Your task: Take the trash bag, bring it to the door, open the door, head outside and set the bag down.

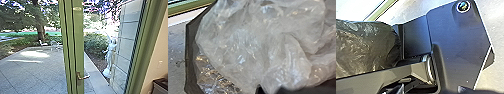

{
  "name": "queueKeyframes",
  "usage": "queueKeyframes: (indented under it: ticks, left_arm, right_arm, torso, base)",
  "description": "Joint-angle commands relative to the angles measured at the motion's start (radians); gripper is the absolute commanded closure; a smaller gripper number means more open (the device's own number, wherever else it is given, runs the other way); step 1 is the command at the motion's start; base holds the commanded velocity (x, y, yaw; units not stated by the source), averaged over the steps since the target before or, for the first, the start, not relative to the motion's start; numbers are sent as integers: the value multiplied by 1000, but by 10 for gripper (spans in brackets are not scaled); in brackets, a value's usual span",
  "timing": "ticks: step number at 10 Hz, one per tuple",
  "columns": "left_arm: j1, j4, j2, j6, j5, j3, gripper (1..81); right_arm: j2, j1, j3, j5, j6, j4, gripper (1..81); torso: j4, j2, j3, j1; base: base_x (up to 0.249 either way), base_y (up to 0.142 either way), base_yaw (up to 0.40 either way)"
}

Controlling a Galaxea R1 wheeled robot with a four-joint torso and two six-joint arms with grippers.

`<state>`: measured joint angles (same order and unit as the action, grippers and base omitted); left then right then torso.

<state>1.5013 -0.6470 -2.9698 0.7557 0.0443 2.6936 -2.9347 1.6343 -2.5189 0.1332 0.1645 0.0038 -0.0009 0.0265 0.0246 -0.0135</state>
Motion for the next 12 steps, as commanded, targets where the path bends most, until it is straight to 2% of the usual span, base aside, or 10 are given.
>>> queueKeyframes:
  ticks: [1, 12]
  left_arm:
    - [-58, 12, 3, 5, -67, 2, 811]
    - [-54, 26, -3, 5, -67, 8, 811]
  right_arm:
    - [-16, -46, -17, -46, 0, 1, 10]
    - [-25, -43, -26, -46, -2, -10, 10]
  torso:
    - [0, 0, 0, 0]
    - [0, 0, 0, 0]
  base:
    - [0, 0, 257]
    - [0, 0, 257]
